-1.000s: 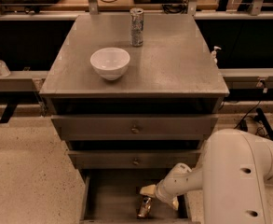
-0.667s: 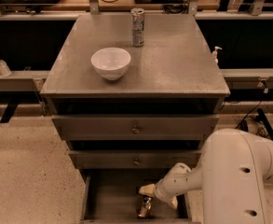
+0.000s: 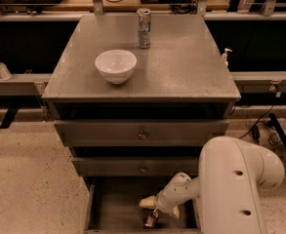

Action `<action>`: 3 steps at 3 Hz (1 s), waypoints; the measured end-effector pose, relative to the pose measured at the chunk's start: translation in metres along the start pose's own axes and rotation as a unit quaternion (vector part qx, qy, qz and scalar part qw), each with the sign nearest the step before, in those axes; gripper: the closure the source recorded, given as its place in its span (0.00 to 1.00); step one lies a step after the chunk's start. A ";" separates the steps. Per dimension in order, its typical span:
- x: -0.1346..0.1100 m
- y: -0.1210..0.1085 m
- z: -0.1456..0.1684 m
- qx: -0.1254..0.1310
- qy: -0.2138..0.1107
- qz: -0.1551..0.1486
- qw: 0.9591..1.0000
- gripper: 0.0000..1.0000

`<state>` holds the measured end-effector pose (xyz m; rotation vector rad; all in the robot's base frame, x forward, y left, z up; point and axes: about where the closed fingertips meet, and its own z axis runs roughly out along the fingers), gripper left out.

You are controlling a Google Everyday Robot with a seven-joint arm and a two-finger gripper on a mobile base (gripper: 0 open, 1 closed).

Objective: Pick orange can from bottom drawer and place on counter

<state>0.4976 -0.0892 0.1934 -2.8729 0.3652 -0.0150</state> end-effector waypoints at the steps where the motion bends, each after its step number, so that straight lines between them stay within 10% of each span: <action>1: 0.006 -0.002 0.023 -0.002 0.000 -0.013 1.000 0.00; 3: 0.010 -0.009 0.067 -0.036 -0.015 -0.024 0.999 0.00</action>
Offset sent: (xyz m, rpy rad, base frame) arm 0.0219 0.0319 -0.0703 -0.0693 0.0377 0.0809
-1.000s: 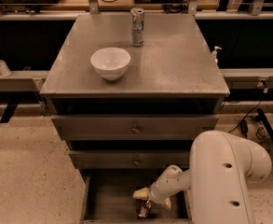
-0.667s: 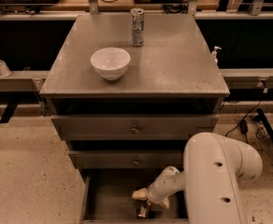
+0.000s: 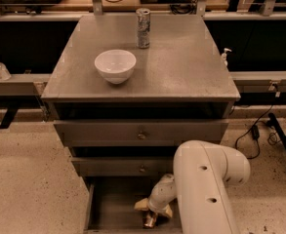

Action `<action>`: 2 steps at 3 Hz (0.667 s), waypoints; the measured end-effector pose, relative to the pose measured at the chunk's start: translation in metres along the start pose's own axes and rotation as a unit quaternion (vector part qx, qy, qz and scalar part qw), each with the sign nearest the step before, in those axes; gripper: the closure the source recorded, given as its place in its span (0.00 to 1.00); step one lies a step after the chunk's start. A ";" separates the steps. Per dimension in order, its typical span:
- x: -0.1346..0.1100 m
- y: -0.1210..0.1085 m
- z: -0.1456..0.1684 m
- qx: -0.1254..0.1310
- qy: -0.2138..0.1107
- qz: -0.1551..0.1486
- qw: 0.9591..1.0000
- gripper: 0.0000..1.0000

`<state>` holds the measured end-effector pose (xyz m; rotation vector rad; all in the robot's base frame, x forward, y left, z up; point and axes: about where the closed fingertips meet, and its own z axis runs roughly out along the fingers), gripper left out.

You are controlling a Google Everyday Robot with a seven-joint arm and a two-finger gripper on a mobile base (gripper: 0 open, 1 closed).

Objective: Pick orange can from bottom drawer and place on counter

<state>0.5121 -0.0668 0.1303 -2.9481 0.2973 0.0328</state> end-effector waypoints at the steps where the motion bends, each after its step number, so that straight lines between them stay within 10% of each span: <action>1: 0.002 -0.003 0.018 -0.013 -0.009 -0.003 1.000 0.17; 2: 0.003 -0.003 0.027 -0.018 -0.010 -0.004 1.000 0.41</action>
Offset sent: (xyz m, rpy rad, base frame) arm 0.0114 0.0092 -0.0350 -0.0433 0.0239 0.0147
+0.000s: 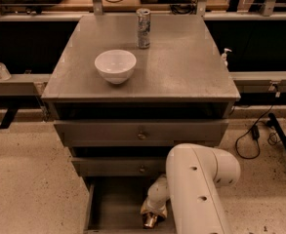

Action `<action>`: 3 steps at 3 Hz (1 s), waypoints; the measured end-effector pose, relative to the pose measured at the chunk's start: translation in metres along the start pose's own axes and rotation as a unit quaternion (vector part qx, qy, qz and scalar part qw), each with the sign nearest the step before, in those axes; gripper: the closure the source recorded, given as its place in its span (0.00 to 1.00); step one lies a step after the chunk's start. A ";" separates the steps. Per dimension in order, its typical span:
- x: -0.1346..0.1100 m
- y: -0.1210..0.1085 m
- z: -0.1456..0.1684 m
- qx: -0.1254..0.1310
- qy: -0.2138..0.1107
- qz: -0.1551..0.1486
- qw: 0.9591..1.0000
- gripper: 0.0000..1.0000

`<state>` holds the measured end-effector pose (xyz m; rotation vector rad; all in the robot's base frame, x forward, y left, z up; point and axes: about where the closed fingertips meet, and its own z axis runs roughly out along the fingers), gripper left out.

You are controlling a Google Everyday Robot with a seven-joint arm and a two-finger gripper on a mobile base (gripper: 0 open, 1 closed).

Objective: Pick orange can from bottom drawer and place on counter

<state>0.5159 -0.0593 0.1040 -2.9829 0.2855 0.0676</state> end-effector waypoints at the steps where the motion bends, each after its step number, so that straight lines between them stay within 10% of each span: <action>1: 0.000 0.000 -0.004 0.000 0.000 0.000 1.000 0.63; 2: 0.000 -0.001 -0.006 0.000 0.000 0.000 1.000 0.87; 3: -0.005 -0.006 -0.036 0.070 0.008 0.002 0.997 1.00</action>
Offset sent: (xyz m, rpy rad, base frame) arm -0.0022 -0.0002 0.0700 0.3559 -0.0373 0.0194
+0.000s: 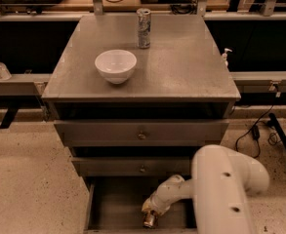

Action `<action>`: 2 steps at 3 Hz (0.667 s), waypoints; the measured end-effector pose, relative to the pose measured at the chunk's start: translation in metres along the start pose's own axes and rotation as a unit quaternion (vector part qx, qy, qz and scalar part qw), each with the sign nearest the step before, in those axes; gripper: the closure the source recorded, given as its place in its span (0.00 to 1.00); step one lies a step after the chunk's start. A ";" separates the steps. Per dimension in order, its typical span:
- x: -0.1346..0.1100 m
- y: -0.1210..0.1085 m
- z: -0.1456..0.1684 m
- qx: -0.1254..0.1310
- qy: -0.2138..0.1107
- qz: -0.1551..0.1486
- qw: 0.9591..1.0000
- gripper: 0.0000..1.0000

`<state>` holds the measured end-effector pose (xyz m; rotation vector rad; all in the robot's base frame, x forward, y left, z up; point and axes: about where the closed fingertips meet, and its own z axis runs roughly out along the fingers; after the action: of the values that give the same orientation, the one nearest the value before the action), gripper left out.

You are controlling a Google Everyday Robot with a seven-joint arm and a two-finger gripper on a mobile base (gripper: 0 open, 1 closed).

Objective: Pick orange can from bottom drawer and place on counter

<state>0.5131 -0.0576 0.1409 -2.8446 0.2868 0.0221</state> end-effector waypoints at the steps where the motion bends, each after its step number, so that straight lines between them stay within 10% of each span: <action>1: 0.001 -0.041 -0.052 0.103 0.002 0.048 0.993 1.00; 2: -0.004 -0.067 -0.105 0.191 0.010 0.046 0.980 1.00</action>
Offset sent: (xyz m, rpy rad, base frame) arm -0.0124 -0.0417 0.2065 0.5723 -0.3613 0.0670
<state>0.5207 -0.0226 0.2608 -2.4494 0.3824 -0.0391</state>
